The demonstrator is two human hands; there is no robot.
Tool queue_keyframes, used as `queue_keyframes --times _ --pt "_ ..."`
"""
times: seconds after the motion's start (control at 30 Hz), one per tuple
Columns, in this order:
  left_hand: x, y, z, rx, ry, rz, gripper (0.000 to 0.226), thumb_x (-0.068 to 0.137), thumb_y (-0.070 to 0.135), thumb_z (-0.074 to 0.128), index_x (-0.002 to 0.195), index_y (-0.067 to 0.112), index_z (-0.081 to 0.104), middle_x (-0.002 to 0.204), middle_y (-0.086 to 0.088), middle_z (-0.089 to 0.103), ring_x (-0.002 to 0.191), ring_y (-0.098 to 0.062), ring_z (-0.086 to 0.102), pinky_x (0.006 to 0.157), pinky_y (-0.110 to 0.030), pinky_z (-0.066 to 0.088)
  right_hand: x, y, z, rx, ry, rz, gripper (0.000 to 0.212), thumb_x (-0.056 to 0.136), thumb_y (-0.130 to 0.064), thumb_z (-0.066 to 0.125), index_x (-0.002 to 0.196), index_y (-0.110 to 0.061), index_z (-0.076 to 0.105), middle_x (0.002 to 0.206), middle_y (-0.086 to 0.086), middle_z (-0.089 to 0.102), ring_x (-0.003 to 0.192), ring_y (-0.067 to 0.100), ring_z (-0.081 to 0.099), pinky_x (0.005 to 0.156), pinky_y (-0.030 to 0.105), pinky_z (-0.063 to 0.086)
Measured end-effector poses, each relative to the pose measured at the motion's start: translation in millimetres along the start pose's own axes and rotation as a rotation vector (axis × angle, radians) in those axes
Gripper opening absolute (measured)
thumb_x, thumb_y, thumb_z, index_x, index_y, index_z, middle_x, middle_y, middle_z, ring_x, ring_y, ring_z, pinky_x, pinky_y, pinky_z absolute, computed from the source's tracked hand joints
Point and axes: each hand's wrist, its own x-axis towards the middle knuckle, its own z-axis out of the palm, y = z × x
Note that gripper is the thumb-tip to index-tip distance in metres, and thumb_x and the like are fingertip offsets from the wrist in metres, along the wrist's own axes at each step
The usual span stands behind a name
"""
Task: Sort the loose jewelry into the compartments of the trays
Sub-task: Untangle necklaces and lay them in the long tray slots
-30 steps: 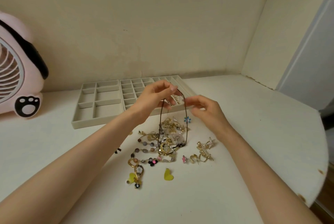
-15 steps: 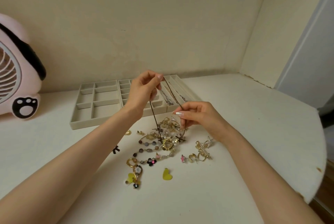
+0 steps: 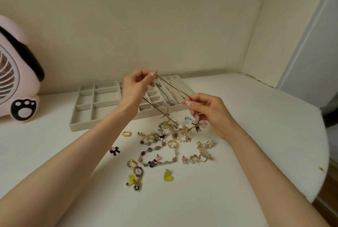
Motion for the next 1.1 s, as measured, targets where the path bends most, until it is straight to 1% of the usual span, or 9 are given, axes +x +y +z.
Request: queue_keyframes --times 0.1,0.2,0.33,0.43,0.6,0.73,0.83,0.97,1.1 --pt "0 -2 0 0.010 0.006 0.003 0.013 0.088 0.022 0.062 0.078 0.015 0.062 0.064 0.001 0.054 0.044 0.004 0.043 0.047 -0.007 0.032 0 -1 -2 0.010 0.026 -0.013 0.012 0.087 -0.010 0.061 0.095 -0.012 0.071 0.059 -0.002 0.054 0.042 0.006 0.040 0.035 0.015 0.027" --pt "1 -3 0 0.037 0.004 0.003 0.012 0.088 0.022 0.062 0.080 0.013 0.062 0.065 0.001 0.055 0.044 0.006 0.045 0.048 -0.004 0.033 1 2 -2 -0.029 0.044 -0.001 0.013 0.088 -0.011 0.061 0.095 -0.013 0.071 0.058 -0.002 0.054 0.043 0.008 0.039 0.037 0.017 0.025" --pt "3 -8 -1 0.100 -0.006 -0.025 0.016 0.087 0.023 0.063 0.085 0.007 0.063 0.064 0.000 0.054 0.041 0.005 0.043 0.046 -0.005 0.032 2 6 -1 -0.134 0.085 0.075 0.013 0.086 -0.010 0.065 0.097 -0.009 0.072 0.058 -0.003 0.059 0.048 0.009 0.047 0.044 0.018 0.036" --pt "5 -12 -3 0.135 -0.015 -0.065 0.018 0.088 0.025 0.062 0.076 0.012 0.057 0.060 0.003 0.047 0.044 0.002 0.039 0.045 -0.009 0.032 2 8 -1 -0.211 0.049 0.127 0.023 0.082 -0.002 0.069 0.104 -0.008 0.070 0.072 0.000 0.064 0.055 0.002 0.057 0.052 0.012 0.043" --pt "4 -10 -3 0.124 -0.061 -0.129 0.033 0.092 0.025 0.055 0.062 0.018 0.042 0.055 0.004 0.036 0.051 -0.009 0.030 0.049 -0.020 0.026 1 7 -5 -0.355 -0.107 0.231 0.045 0.074 0.002 0.075 0.109 -0.024 0.066 0.098 0.004 0.062 0.067 0.010 0.058 0.064 0.024 0.053" --pt "2 -4 -4 0.122 -0.254 -0.131 0.045 0.092 0.033 0.054 0.050 0.023 0.044 0.049 0.005 0.032 0.047 -0.011 0.028 0.047 -0.020 0.025 -1 6 -13 -0.495 -0.224 0.205 0.053 0.071 0.012 0.071 0.105 -0.028 0.063 0.108 0.006 0.061 0.087 0.010 0.057 0.077 0.018 0.053" --pt "0 1 -7 0.179 -0.458 -0.122 0.040 0.088 0.040 0.055 0.062 0.009 0.048 0.048 0.003 0.038 0.045 -0.011 0.034 0.047 -0.018 0.030 -2 5 -18 -0.469 -0.228 0.162 0.058 0.073 0.021 0.059 0.102 -0.028 0.064 0.109 0.008 0.063 0.091 0.007 0.060 0.081 0.027 0.054" --pt "-3 9 -7 0.446 -0.747 -0.198 0.042 0.087 0.041 0.056 0.057 0.010 0.055 0.053 -0.003 0.053 0.048 -0.012 0.040 0.050 -0.020 0.033 -2 3 -19 -0.388 -0.156 0.068 0.056 0.073 0.024 0.057 0.106 -0.021 0.066 0.097 0.003 0.063 0.087 0.002 0.062 0.080 0.026 0.055" --pt "-4 13 -8 0.712 -0.963 -0.369 0.041 0.089 0.035 0.058 0.055 0.016 0.050 0.057 0.001 0.064 0.044 -0.009 0.036 0.052 -0.022 0.031 -2 6 -14 -0.427 -0.122 -0.041 0.064 0.070 0.027 0.051 0.098 -0.028 0.067 0.107 0.005 0.063 0.097 0.010 0.061 0.075 0.028 0.053"
